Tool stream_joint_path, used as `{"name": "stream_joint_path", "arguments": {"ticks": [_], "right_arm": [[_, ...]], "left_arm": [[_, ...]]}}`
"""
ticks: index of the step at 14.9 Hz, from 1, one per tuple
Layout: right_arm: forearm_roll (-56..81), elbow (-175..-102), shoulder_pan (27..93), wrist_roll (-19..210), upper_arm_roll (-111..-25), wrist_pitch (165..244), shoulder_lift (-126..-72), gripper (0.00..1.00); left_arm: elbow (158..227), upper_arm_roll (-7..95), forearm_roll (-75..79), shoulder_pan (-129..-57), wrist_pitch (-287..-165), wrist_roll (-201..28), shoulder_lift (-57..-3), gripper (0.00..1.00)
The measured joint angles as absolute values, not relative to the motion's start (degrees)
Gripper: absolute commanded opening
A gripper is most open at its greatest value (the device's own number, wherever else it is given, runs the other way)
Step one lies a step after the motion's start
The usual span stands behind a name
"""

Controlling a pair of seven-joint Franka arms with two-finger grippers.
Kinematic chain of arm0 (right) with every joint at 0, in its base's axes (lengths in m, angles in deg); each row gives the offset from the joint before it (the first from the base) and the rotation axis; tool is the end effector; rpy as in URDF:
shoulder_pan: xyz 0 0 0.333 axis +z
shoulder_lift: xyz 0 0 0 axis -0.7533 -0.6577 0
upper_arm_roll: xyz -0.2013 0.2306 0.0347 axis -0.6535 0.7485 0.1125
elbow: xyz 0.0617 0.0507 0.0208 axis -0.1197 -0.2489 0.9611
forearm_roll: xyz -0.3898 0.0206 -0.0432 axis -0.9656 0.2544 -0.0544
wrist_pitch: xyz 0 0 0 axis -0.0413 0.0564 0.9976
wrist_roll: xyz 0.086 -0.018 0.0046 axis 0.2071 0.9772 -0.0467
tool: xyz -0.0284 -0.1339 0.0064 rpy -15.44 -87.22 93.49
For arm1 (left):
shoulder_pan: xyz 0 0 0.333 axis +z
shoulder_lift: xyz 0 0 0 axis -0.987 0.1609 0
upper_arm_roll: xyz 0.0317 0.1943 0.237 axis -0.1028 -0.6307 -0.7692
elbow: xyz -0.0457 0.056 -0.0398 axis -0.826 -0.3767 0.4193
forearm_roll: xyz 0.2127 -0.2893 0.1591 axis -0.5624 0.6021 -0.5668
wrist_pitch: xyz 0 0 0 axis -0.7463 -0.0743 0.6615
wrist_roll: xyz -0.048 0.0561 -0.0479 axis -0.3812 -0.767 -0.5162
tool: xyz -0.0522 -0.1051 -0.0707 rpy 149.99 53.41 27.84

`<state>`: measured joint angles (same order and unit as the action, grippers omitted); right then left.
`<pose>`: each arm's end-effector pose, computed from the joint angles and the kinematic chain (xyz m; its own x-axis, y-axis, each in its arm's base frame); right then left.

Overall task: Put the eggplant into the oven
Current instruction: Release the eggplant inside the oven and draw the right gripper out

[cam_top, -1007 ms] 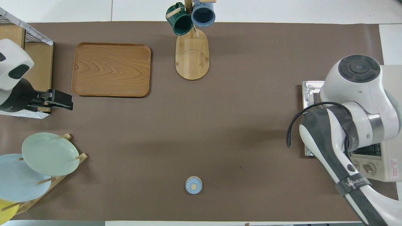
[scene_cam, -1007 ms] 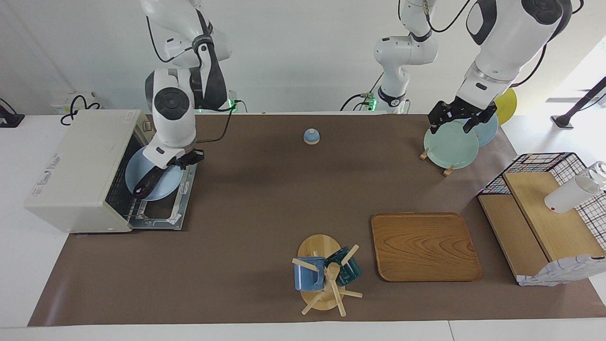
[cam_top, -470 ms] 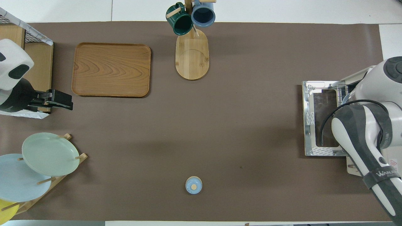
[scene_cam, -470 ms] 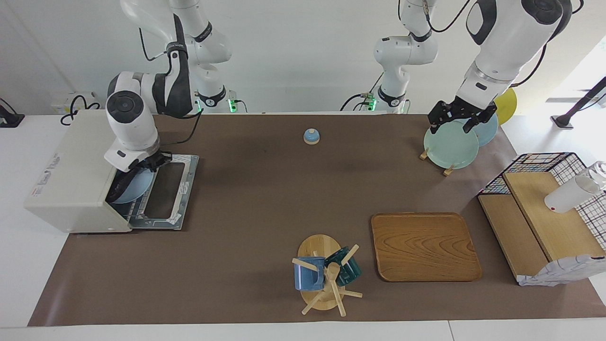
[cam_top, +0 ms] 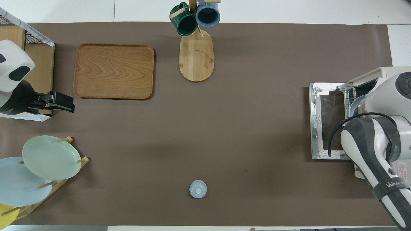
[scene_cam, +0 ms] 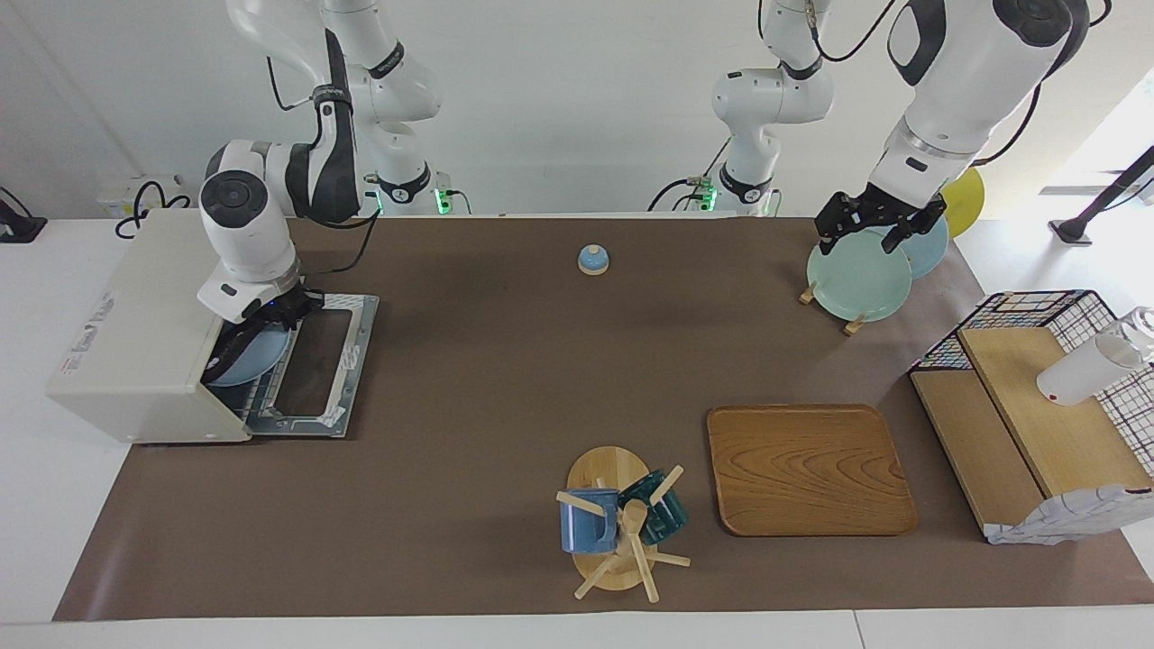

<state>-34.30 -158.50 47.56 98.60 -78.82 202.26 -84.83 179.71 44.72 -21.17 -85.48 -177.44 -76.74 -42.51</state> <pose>0.5158 -0.0677 0.3437 0.9526 0.2164 -0.2139 0.2583 -0.9467 0.1926 0.5288 -0.0834 0.5619 0.9970 -0.0457 -0.0624 -0.0446 -0.9988 0.0192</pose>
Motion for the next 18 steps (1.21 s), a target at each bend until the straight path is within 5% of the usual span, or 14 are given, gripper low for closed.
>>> {"name": "stream_joint_path", "arguments": {"ticks": [5, 10, 18], "right_arm": [[-34.30, -158.63, 47.64, 98.60, -78.35, 202.59, -84.83, 0.39], [-32.46, -157.12, 51.89, 96.81, -77.77, 203.80, -84.84, 0.01], [-31.72, -158.19, 56.07, 91.31, -77.60, 214.47, -91.80, 0.00]], "left_arm": [[179.71, 44.72, -21.17, -85.48, -177.44, -76.74, -42.51, 1.00], [179.71, 44.72, -21.17, -85.48, -177.44, -76.74, -42.51, 1.00], [179.71, 44.72, -21.17, -85.48, -177.44, -76.74, -42.51, 1.00]]}}
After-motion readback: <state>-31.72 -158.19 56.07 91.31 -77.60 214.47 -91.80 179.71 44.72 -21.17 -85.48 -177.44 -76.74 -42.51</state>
